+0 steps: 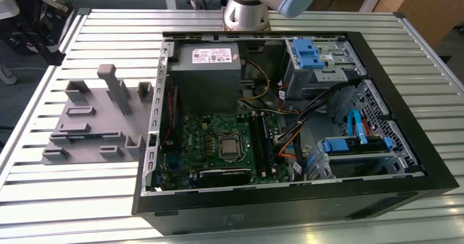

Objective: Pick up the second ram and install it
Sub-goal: 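Reach for the second ram, then pick up the second ram and move it above second insertion slot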

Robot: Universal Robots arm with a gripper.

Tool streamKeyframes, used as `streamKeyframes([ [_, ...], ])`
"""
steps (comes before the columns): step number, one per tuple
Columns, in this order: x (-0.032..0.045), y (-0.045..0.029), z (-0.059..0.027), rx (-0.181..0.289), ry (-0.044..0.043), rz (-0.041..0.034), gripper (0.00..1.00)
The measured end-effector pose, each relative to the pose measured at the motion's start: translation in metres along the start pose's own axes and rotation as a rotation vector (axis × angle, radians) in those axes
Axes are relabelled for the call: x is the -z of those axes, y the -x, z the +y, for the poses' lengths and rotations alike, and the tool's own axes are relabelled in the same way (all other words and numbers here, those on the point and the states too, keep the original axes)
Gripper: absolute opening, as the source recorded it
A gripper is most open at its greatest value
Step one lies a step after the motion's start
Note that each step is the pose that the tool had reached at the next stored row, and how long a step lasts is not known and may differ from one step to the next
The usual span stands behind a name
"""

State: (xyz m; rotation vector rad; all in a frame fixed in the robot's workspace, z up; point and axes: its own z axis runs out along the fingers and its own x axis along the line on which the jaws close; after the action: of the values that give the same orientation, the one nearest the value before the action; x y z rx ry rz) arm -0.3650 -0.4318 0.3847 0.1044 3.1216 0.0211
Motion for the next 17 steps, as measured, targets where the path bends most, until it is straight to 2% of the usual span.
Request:
streamKeyframes([
  [6, 0.0002, -0.0133, -0.0009, 0.000, 0.0000, 0.0000, 0.11],
  [17, 0.0002, -0.0143, -0.0010, 0.002, 0.0001, 0.0000, 0.11],
])
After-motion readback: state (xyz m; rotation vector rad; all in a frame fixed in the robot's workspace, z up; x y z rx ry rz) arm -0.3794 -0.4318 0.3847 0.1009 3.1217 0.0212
